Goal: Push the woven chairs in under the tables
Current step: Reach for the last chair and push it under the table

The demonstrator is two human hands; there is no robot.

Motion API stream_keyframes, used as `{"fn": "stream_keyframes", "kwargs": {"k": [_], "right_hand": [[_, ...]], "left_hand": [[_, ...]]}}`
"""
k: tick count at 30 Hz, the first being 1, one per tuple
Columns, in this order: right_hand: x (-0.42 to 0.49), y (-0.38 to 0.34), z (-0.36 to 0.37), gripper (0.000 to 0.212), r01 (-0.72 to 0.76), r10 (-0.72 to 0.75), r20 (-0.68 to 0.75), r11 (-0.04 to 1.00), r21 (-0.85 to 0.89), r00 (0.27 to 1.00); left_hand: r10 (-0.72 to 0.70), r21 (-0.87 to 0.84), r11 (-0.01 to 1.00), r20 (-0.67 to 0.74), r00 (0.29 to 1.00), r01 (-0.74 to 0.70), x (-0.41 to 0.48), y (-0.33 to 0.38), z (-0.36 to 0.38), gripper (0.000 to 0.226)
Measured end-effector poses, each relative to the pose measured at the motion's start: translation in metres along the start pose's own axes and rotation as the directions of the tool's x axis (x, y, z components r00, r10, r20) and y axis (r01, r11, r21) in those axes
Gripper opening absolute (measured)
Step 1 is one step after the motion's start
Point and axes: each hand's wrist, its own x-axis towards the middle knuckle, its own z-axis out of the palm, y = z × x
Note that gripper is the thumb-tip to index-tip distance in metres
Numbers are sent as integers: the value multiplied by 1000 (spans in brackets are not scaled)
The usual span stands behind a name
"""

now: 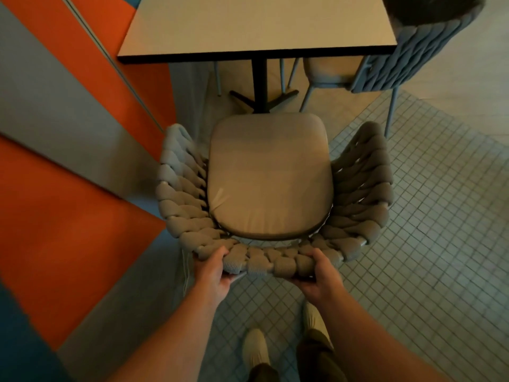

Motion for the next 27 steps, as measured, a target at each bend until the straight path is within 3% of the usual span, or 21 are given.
{"fn": "stream_keyframes", "kwargs": {"k": [4, 9, 16, 23, 27], "right_hand": [[10, -24, 11, 49, 51, -52, -29, 998, -25, 998], [24, -55, 29, 27, 44, -42, 35, 996, -76, 999], [47, -87, 62, 51, 75, -69, 79, 994, -75, 995], [55, -102, 98, 25, 32, -20, 129, 996, -89, 991], [59, -106, 108, 35, 23, -13, 113, 996, -89, 993]], "left_hand": [[35, -20, 999, 10, 999, -35, 8, 7, 26, 63], [63, -28, 998, 19, 998, -63, 21, 18, 59, 62], [65, 0, 998, 24, 998, -65, 43, 46, 92, 55], [102, 10, 995, 10, 995, -102, 61, 79, 110, 69], [89, 15, 996, 18, 996, -90, 64, 89, 116, 59]]}}
